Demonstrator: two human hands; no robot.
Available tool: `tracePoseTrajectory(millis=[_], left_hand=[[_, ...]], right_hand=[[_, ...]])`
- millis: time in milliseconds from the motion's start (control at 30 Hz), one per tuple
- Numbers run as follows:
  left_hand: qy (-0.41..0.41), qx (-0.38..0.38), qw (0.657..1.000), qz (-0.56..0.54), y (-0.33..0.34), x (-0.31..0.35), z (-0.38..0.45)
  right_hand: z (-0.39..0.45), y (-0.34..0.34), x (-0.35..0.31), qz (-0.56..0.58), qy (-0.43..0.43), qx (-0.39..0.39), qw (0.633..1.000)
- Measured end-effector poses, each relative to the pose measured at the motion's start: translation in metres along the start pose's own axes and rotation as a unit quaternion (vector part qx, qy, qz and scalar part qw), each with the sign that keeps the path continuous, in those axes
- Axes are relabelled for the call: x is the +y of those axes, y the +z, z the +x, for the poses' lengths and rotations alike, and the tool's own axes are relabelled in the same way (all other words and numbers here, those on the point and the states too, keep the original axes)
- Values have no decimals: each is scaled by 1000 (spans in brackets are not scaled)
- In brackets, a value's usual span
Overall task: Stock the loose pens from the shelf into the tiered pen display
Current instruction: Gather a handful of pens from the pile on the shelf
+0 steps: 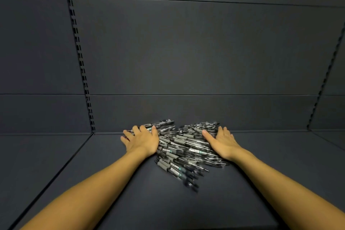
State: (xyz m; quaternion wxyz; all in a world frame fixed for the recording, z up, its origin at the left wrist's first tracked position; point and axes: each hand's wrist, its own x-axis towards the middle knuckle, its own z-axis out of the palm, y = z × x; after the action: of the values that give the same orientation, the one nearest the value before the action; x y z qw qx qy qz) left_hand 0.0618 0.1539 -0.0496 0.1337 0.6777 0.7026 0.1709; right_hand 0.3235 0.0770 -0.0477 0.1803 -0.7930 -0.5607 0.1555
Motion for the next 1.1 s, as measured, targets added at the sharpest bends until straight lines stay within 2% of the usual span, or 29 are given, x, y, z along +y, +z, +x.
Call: tracePoseTrajectory(millis=[100,200,233,300,400,467,533,600,800,900,1000,1100], left_hand=[[-8,28,1000,-4,-6,-9,-3],[3,47,999,13,-16,-24,-8],[45,48,998,21,-18,-32,-8],[188,14,982,26,-21,-47,-12],[373,-99,918,97,-29,-55,-34],[425,-133,885,139,-29,-50,-45],[459,-121,866,155,-25,-40,-47],[474,-101,861,156,-21,-29,-45],[445,-63,883,133,-8,-9,-34],[455,-43,879,135,-9,-10,-35],[466,-35,874,132,-12,-17,-38],[480,-37,868,126,-17,-21,-40]], right_hand=[[-6,-12,4,58,-9,1,998],[-17,-27,7,43,-33,12,998],[-23,-30,7,26,-52,14,998],[-38,-31,4,-9,-102,11,995],[-75,-19,-13,-71,-181,-22,981],[-98,-7,-28,-113,-222,-53,967],[-105,6,-37,-151,-250,-75,953],[-98,14,-38,-182,-268,-74,943],[-61,7,-26,-218,-331,-46,917],[-59,3,-26,-220,-329,-60,916],[-62,-5,-26,-161,-313,-85,932],[-59,-20,-24,-66,-296,-51,952]])
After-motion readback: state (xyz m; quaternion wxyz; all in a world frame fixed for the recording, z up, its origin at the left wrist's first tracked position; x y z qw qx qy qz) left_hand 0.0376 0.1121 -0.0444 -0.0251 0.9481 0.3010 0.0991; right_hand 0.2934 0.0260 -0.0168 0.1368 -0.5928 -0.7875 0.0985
